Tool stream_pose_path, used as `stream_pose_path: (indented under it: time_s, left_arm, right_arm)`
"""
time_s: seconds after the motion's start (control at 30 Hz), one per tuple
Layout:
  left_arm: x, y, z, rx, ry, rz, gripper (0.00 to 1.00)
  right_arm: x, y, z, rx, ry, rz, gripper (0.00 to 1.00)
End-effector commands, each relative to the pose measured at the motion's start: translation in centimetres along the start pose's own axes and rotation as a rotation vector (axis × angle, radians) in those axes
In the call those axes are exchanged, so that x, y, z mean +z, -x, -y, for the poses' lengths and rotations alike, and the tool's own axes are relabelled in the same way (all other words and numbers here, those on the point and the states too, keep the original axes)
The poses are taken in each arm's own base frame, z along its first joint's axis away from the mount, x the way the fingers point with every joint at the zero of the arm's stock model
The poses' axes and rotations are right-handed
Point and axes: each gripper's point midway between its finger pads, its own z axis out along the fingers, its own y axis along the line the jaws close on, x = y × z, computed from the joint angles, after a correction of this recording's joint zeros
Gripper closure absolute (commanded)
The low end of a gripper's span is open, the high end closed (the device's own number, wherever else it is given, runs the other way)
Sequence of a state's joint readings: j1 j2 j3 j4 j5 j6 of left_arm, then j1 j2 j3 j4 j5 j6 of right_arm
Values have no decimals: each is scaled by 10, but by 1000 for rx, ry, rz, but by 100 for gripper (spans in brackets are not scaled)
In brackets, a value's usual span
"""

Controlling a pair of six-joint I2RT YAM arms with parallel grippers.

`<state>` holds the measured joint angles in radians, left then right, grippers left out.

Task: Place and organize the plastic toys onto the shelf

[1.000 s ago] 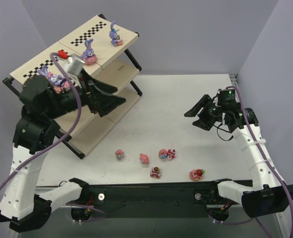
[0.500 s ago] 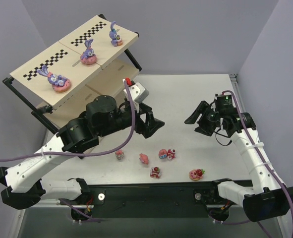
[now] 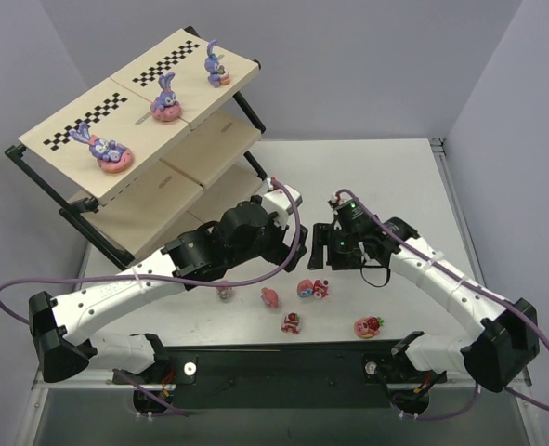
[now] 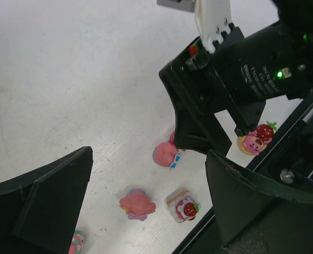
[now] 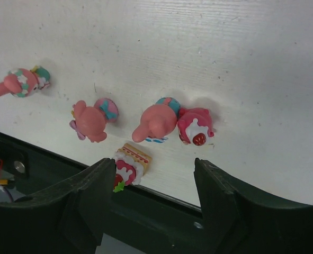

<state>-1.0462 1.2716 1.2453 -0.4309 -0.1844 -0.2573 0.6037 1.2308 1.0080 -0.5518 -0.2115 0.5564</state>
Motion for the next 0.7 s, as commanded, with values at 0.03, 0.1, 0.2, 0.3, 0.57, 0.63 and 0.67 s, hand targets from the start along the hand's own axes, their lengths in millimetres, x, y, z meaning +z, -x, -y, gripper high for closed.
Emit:
stream_pose_path:
  time_s: [0.03, 0.1, 0.2, 0.3, 0.57, 0.63, 0.67]
  left_arm:
    - [-16, 13, -21, -5, 111, 68, 3]
    - [-27, 17, -29, 9, 134, 95, 3]
    - [-38, 21, -33, 1, 133, 129, 3]
    - [-44, 22, -32, -26, 120, 149, 3]
    - [-44, 15, -30, -69, 108, 145, 3]
    - [-45, 13, -31, -75, 108, 142, 3]
    - [-45, 13, -30, -76, 106, 143, 3]
  right_arm:
    - [26, -6, -14, -134, 2, -16, 42]
    - [31, -11, -20, -161, 4, -28, 43]
    - [37, -15, -22, -189, -7, -34, 44]
    - [41, -21, -26, -231, -6, -48, 46]
    - [53, -40, -28, -315, -41, -90, 58]
    - [57, -44, -28, -322, -55, -101, 61]
    - [60, -45, -26, -327, -69, -104, 63]
